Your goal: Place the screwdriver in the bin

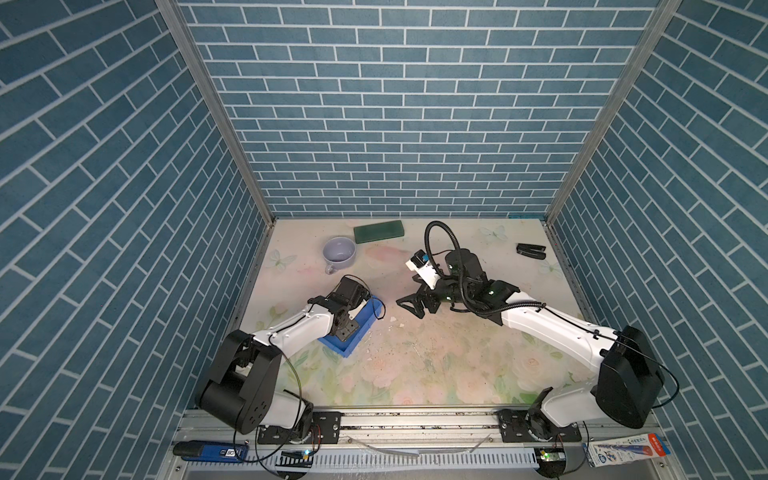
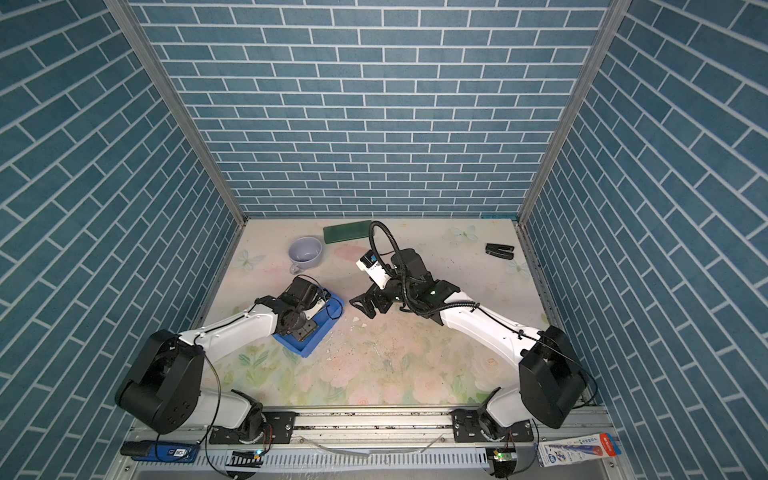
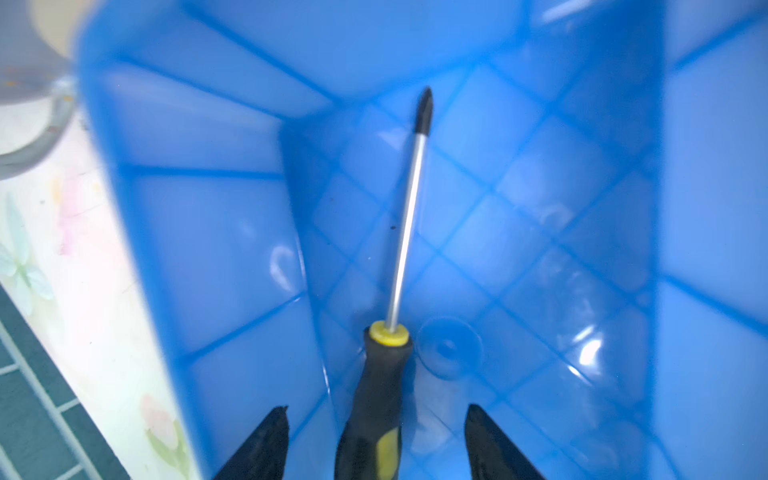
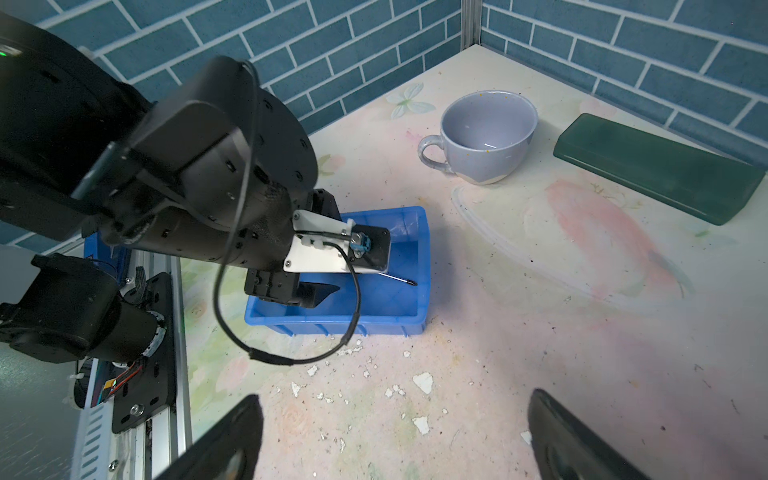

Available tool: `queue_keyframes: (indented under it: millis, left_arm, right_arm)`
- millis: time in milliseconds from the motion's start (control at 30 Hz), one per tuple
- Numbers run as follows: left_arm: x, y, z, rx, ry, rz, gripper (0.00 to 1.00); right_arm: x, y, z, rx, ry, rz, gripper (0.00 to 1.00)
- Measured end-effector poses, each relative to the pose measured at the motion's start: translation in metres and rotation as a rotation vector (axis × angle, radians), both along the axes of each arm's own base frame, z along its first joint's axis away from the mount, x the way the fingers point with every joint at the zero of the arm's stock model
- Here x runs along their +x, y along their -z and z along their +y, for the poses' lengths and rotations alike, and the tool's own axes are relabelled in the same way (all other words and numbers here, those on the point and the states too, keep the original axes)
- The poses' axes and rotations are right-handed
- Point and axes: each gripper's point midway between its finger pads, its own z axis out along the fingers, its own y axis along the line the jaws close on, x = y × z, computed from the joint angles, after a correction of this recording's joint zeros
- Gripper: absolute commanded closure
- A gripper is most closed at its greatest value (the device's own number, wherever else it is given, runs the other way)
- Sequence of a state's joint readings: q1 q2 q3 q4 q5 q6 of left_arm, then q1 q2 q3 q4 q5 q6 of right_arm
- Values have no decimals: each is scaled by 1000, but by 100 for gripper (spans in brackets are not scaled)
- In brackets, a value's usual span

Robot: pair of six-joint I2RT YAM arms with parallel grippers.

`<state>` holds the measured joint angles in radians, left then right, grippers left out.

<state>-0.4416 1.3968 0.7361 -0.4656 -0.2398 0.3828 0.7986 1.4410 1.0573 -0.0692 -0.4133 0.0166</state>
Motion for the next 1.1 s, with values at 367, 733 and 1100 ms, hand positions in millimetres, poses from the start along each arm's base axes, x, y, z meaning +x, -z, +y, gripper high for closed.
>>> queue_keyframes:
  millis: [367, 733, 1100]
  left_arm:
    - [12, -75, -15, -179, 10, -252, 1]
    - [36, -113, -17, -307, -41, -530, 0]
    - [39, -90, 36, -441, -299, -722, 0]
  right_arm:
    - [22, -19, -28, 36, 116, -69, 2]
    - [77, -19, -110, 89, 474, -118, 2]
    - [113, 9, -218, 52, 825, -152, 2]
